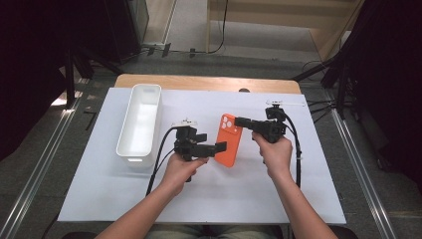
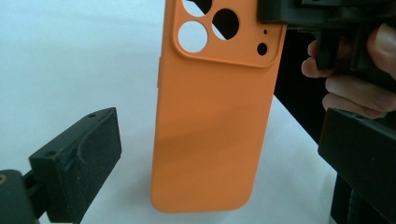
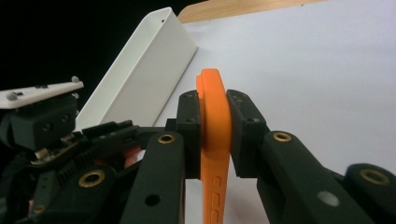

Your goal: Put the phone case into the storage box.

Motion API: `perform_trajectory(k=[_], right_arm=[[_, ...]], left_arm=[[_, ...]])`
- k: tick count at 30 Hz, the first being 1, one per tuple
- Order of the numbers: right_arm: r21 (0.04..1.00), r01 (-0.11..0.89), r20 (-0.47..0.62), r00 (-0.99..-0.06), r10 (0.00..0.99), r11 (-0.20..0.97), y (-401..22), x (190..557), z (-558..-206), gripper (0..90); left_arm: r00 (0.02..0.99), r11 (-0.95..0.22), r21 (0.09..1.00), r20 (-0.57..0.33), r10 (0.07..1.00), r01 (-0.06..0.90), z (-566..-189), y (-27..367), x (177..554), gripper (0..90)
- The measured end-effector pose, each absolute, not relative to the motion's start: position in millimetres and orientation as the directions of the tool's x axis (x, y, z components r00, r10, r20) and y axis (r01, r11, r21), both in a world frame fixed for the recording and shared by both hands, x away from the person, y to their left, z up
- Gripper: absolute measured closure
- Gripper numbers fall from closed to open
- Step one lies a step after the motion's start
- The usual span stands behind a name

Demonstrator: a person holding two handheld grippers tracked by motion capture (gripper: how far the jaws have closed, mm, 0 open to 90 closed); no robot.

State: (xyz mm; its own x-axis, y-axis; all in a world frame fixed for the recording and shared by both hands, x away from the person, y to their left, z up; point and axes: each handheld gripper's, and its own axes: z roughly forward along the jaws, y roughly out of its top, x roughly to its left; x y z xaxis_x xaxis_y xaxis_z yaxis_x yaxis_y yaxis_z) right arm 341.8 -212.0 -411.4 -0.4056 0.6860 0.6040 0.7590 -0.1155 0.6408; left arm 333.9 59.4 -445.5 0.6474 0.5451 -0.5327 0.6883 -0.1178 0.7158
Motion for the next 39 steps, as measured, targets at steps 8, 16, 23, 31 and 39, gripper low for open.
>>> perform_trajectory(k=[8, 16, 23, 31, 39], right_arm=[[0.677, 0.732, 0.546, -0.43, 0.719, -0.077, -211, 339, -406, 74.9], [0.714, 0.7, 0.48, -0.461, 0.747, -0.027, -204, 331, -401, 75.0], [0.741, 0.672, 0.428, -0.485, 0.762, 0.012, -195, 320, -400, 74.9], [0.784, 0.619, 0.366, -0.515, 0.775, 0.042, -183, 311, -400, 74.9], [0.819, 0.572, 0.325, -0.529, 0.784, 0.046, -175, 309, -404, 74.9]], left_arm=[[0.679, -0.223, 0.69, -0.505, 0.532, 0.688, -432, 64, 342, 0.0], [0.68, -0.259, 0.671, -0.496, 0.54, 0.694, -427, 68, 346, 0.0], [0.694, -0.29, 0.672, -0.47, 0.546, 0.682, -422, 69, 347, 0.0], [0.72, -0.328, 0.684, -0.422, 0.551, 0.652, -418, 68, 346, 0.0], [0.724, -0.342, 0.683, -0.404, 0.56, 0.646, -417, 70, 347, 1.2]])
